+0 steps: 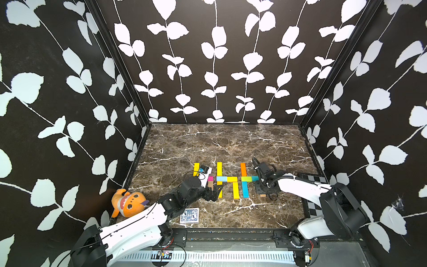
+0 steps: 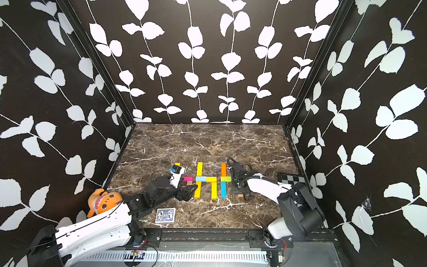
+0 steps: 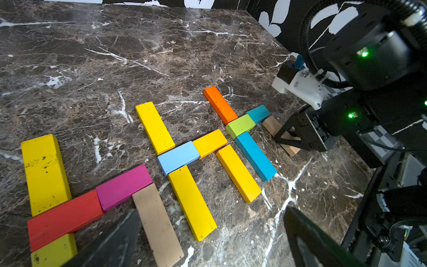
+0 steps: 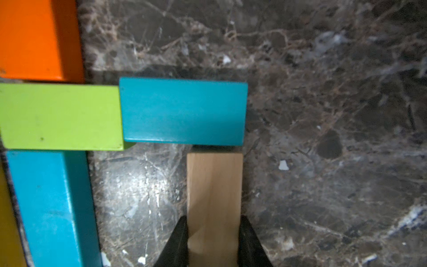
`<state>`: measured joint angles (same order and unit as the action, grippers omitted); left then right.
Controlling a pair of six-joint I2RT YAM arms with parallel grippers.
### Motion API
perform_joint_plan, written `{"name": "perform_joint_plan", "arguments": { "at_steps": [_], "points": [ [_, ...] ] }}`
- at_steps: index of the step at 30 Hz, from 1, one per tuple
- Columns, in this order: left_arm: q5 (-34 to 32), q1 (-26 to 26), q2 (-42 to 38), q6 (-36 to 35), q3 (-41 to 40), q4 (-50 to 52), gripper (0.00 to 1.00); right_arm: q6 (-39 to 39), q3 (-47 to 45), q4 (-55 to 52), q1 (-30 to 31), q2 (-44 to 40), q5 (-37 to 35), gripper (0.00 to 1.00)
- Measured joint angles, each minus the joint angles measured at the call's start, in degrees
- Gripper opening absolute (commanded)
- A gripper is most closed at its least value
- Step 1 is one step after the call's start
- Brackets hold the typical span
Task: Assemble the letter h with building blocks
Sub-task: Assemble the building block at the center of the board.
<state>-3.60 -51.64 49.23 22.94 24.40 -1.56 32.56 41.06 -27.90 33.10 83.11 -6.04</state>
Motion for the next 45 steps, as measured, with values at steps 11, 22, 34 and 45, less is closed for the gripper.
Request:
{"name": "perform_joint_plan", "arguments": {
  "at_steps": [11, 22, 34, 45],
  "points": [
    [0.1, 0.0, 0.5, 0.0, 0.0, -0.1, 0.99, 0.0, 0.0, 0.3, -0.2, 0.1, -0.2, 0.27],
    [0.2, 0.0, 0.7, 0.0, 0.0, -0.2, 0.99, 0.0, 0.0, 0.3, -0.2, 0.2, -0.2, 0.39],
    [0.2, 0.0, 0.7, 0.0, 0.1, -0.1, 0.99, 0.0, 0.0, 0.2, -0.2, 0.0, -0.3, 0.56],
    [0.6, 0.0, 0.3, 0.0, 0.7, -0.1, 0.99, -2.0, 5.1, -0.4, -0.9, -7.8, 0.2, 0.79]
  ]
}}
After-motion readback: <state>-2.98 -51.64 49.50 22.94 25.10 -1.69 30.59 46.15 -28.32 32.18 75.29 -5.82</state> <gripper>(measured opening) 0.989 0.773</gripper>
